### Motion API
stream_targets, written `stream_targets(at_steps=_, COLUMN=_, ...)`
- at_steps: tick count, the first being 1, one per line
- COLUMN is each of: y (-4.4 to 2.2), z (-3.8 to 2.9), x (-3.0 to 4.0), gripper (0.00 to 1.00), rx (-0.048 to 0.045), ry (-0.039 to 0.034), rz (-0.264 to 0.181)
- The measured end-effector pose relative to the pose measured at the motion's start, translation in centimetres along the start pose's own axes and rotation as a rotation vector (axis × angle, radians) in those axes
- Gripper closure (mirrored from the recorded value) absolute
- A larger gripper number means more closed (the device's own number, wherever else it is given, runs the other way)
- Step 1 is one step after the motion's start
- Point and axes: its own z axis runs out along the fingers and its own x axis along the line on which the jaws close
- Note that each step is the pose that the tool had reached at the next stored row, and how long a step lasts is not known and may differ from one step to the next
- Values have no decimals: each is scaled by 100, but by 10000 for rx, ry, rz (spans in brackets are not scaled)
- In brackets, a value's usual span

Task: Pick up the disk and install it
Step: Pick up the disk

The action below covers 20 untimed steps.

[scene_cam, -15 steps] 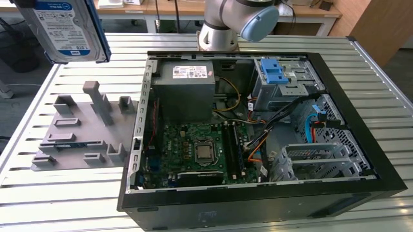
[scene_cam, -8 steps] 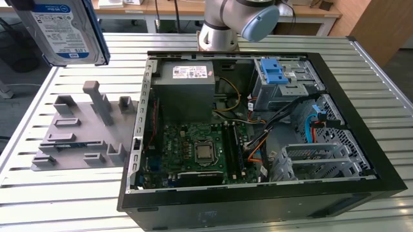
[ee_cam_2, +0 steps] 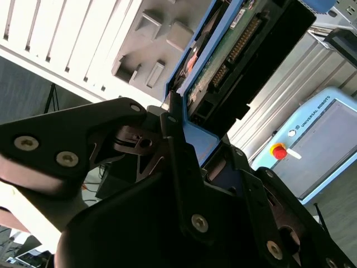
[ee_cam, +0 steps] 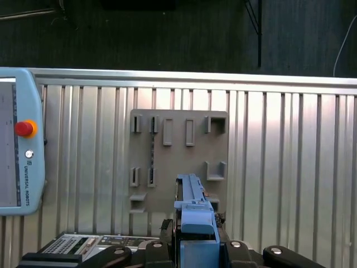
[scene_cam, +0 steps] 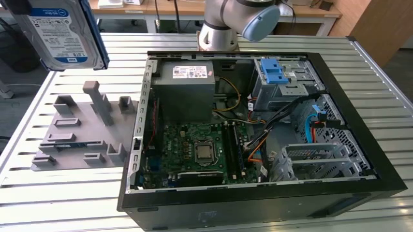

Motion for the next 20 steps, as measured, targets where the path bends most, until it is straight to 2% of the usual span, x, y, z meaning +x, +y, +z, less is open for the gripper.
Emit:
stream_targets(at_steps=7, y=-81, z=0, x=44, gripper=64, rx=0, ry=1, rz=1)
stream_targets(at_steps=20, y=-245, z=0, x=80, gripper=64, rx=0, ry=0, rz=0)
